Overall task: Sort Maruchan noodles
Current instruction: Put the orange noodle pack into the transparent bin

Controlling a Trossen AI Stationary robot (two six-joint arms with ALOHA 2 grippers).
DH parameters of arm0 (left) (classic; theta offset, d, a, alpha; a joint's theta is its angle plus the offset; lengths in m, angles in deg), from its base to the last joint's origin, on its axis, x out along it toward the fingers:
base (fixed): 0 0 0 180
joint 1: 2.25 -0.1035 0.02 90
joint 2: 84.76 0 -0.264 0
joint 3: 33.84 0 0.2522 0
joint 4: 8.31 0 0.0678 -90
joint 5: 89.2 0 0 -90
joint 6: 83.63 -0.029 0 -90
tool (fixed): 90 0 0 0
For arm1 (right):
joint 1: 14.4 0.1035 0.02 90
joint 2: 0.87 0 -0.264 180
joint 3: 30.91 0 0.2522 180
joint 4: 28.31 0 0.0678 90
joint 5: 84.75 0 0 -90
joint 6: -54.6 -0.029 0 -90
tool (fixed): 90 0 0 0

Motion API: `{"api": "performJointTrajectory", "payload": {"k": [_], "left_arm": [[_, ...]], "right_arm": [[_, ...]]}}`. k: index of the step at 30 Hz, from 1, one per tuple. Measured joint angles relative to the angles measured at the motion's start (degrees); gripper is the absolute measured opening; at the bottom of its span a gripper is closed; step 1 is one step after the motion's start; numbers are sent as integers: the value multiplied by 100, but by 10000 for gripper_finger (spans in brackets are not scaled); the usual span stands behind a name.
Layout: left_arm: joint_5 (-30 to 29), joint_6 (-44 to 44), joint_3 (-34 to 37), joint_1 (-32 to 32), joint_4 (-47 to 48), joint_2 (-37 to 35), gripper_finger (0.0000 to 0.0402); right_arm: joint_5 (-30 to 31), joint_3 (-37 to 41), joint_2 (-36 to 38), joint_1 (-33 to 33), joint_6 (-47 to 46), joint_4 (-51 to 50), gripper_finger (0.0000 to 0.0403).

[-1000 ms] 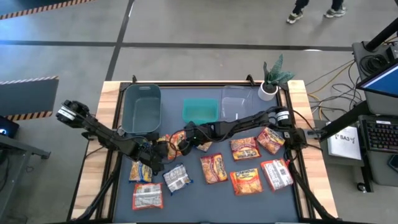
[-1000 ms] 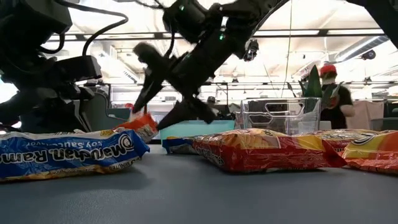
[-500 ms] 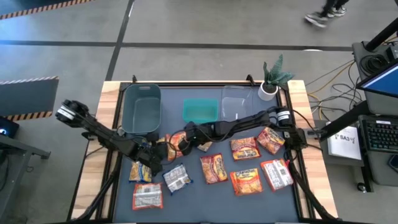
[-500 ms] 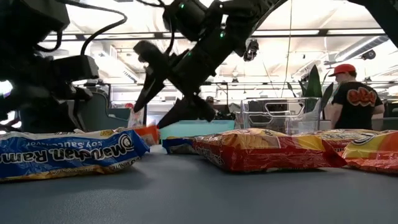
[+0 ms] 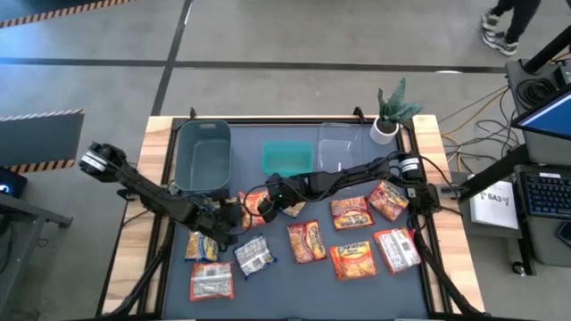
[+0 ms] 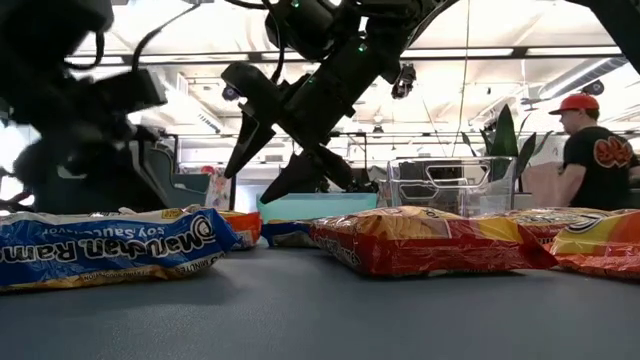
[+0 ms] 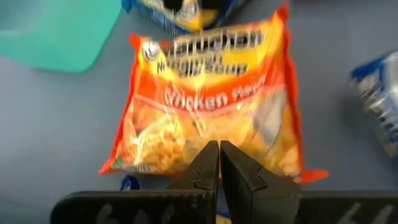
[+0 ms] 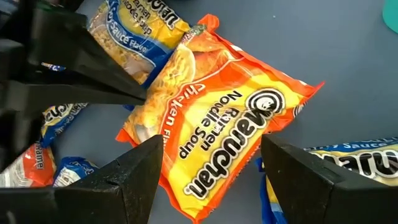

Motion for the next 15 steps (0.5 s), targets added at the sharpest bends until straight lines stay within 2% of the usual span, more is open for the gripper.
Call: {"api": "performJointTrajectory", "payload": {"k": [6,15], "left_arm": [[-147,302,-13,4,-44,399,0],[-63,790,-20,59,270,506,0]], "right_arm": [[-9,0,-28,0,-78,-10,260],[-17,4,-52,0,-192,-42,293]]}}
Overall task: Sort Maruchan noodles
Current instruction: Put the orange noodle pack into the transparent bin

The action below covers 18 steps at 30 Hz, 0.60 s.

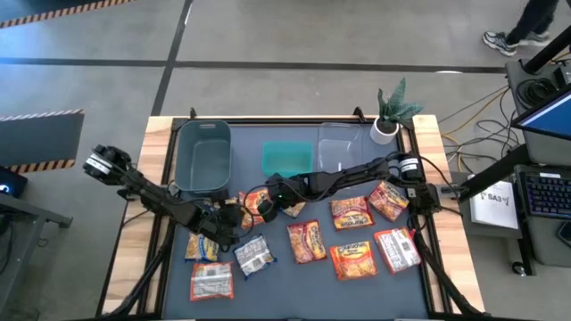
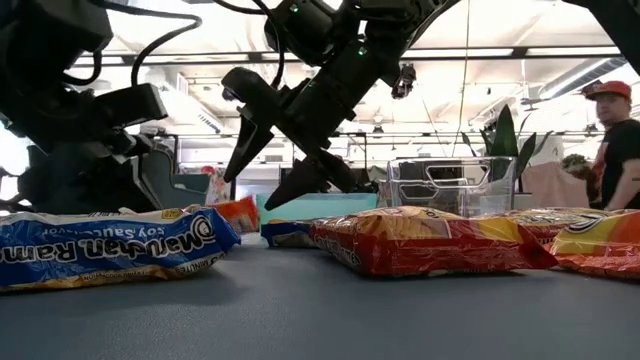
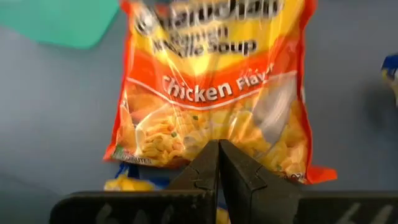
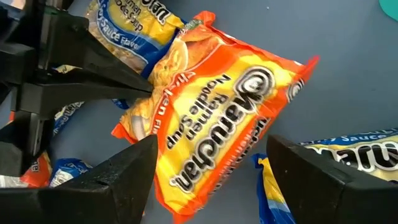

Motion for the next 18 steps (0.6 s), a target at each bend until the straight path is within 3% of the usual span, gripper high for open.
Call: {"api": "performJointTrajectory", "payload": {"k": [18], "left_arm": [[242,87,-13,114,144,-12,0]], "right_arm": [[36,17,14,-25,10,149,286]]}}
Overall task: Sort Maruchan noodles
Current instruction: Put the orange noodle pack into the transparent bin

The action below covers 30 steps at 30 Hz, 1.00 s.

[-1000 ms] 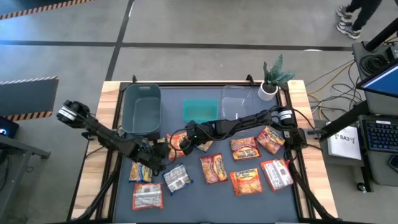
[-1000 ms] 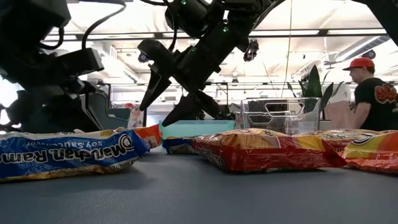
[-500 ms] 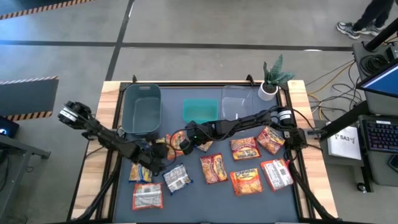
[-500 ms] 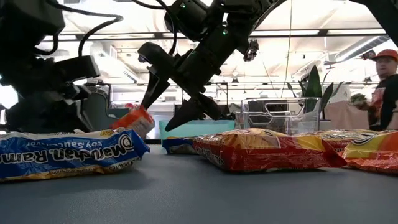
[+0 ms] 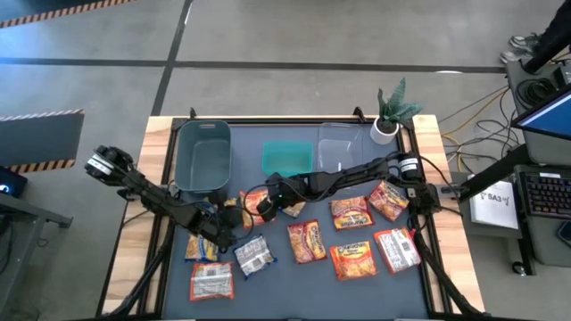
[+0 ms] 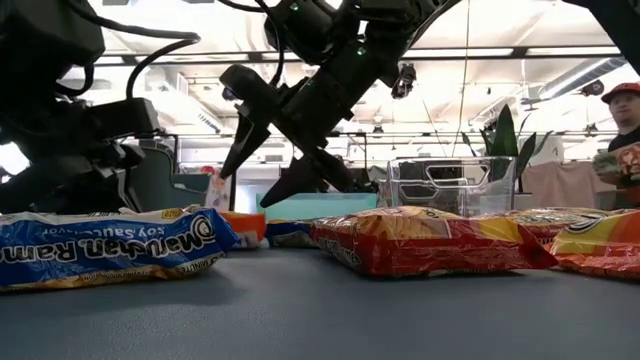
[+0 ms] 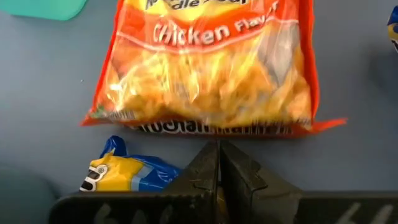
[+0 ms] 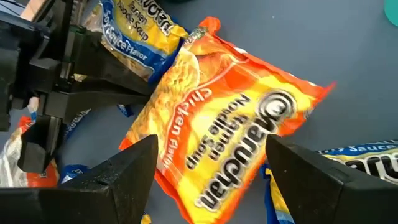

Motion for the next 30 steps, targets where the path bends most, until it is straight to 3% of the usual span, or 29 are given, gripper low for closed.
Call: {"api": "performJointTrajectory", "payload": {"k": [9,18,26,30], "left_arm": [[101,-653,-568,11,777,-91,0],[-469,-1044,-723,-11,758,-97,0],[-502,-1001,-234,-122,-334,-83,0],[-485,-775,-142,-125,-421,-84,0]], "right_arm": [[-5,4,21,-15,73,-124,285],[-12,4,10,-14,203,-103,283],[-6,54,-10,-3,118,-103,283],[-1,82,-10,-3,60,-95,283]]}}
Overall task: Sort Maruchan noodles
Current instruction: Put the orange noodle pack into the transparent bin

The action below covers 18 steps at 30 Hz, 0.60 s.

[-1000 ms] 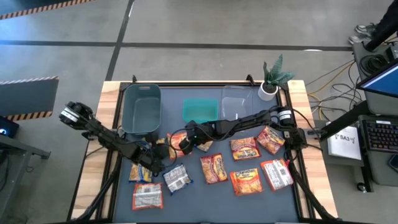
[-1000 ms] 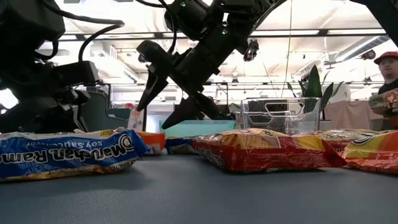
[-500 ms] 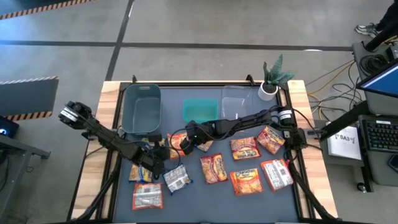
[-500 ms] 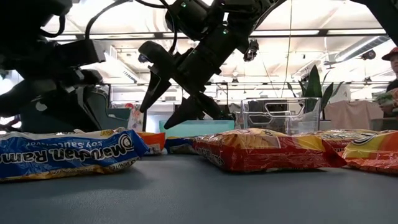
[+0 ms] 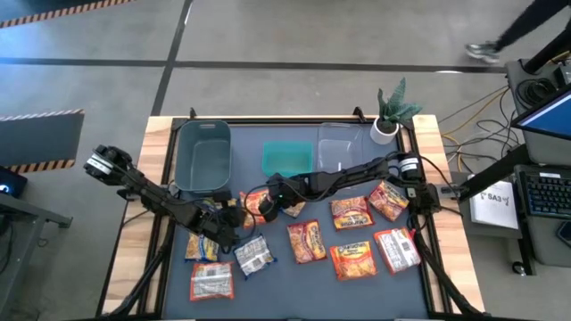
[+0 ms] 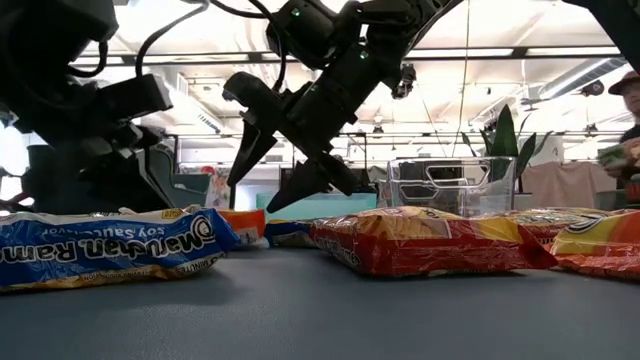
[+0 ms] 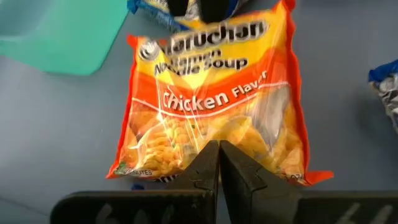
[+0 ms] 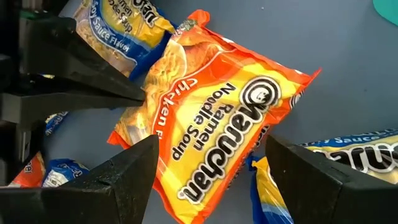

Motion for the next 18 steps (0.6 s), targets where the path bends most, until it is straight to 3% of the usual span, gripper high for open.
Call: {"api": "performJointTrajectory", "payload": {"k": [7,18], "left_arm": [[136,555,190,2,-14,-17,0],[204,558,197,2,-5,-13,0]], "right_arm": [[12,75,0,2,-70,22,283],[144,89,-160,2,-129,299,283]]}}
